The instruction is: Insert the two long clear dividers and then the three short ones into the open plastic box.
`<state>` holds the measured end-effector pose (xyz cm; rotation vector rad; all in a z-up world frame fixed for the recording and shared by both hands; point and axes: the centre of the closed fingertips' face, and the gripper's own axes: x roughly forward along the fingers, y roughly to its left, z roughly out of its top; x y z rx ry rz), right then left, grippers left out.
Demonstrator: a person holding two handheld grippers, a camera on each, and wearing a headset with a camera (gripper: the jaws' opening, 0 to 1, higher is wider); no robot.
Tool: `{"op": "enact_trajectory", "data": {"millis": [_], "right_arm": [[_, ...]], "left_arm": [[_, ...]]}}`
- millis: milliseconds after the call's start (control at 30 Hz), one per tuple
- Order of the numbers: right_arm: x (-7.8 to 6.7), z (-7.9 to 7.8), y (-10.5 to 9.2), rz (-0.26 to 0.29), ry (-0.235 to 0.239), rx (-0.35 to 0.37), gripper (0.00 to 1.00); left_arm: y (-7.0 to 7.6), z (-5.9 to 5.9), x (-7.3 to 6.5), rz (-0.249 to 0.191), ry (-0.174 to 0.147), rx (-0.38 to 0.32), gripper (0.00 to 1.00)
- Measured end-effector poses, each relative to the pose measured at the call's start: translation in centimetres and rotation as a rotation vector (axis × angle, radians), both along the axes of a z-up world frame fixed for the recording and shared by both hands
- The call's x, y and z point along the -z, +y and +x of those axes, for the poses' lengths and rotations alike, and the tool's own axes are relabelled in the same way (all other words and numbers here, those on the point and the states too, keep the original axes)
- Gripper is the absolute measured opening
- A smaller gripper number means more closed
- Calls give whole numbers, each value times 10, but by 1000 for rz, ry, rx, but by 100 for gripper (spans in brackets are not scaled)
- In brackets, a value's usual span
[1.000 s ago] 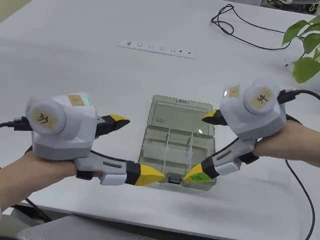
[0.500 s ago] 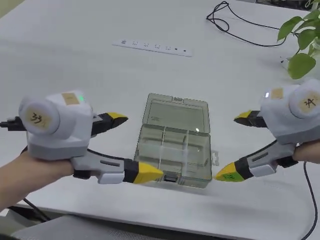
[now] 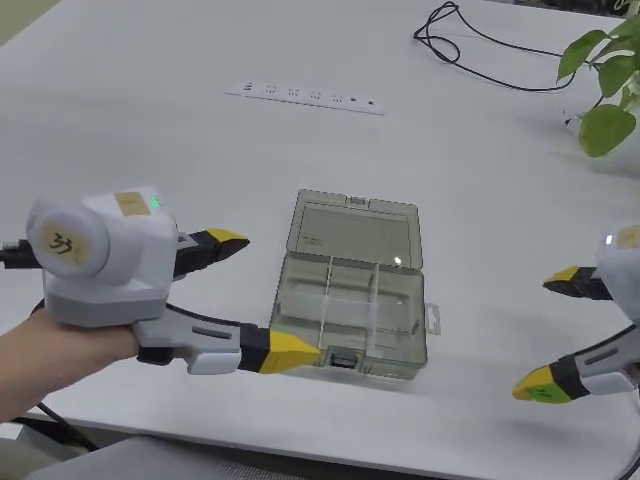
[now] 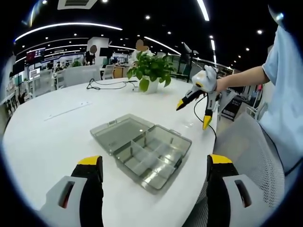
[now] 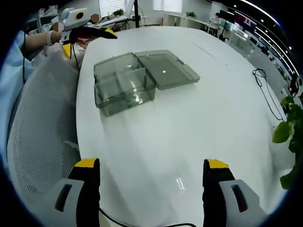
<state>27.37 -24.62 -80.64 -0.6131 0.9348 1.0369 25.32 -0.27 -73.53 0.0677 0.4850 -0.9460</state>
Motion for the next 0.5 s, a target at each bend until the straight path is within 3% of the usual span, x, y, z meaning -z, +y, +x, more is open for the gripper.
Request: {"op": "enact_trajectory", "data": {"millis": [233, 400, 500], "right_arm": [[13, -4, -24, -87, 37, -87, 86], [22, -7, -37, -162, 88, -174, 71], [27, -5, -43, -223, 82, -241, 66]], "left_arm": [[-1, -2, 2, 1, 8, 0, 92], [0, -3, 2, 0, 10, -7, 92], [2, -3, 3, 2, 12, -13, 92]]}}
